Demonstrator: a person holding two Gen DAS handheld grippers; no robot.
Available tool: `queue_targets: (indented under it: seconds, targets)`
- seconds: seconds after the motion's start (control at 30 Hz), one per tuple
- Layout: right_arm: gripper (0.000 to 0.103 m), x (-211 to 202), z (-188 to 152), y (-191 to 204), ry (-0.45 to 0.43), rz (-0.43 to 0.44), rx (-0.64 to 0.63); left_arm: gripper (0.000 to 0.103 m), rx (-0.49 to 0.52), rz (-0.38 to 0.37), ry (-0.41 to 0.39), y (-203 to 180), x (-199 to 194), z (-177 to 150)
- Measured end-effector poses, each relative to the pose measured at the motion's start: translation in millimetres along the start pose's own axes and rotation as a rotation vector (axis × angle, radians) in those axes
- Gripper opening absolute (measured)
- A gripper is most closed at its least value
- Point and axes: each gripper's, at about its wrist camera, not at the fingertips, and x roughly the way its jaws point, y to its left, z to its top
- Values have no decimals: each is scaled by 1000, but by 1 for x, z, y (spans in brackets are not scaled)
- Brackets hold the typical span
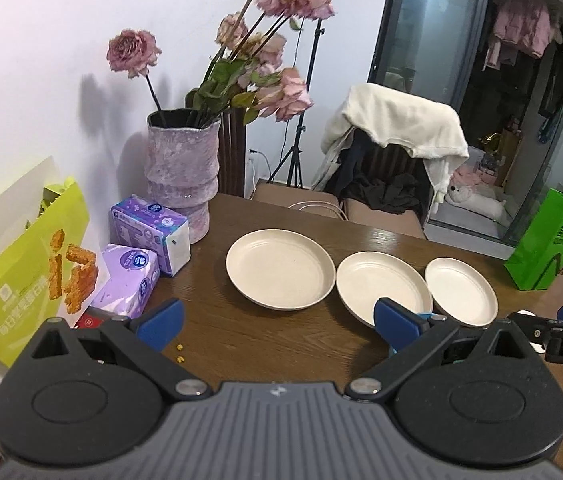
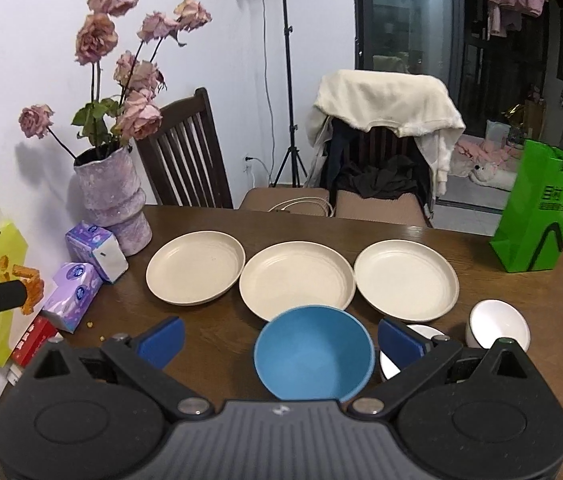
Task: Organize plates and bowls
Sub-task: 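Move both grippers toward the cream plate beside the pink vase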
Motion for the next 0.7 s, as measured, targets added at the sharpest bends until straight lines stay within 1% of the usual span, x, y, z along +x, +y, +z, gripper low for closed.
queue_targets:
  seconds: [0.37,0.7]
  targets:
    - [103,79,30,21,62,22,-8,103,-28,32,48,22,63,20]
    - [103,149,56,39,105,34,-15,103,-59,61,75,43,123,46]
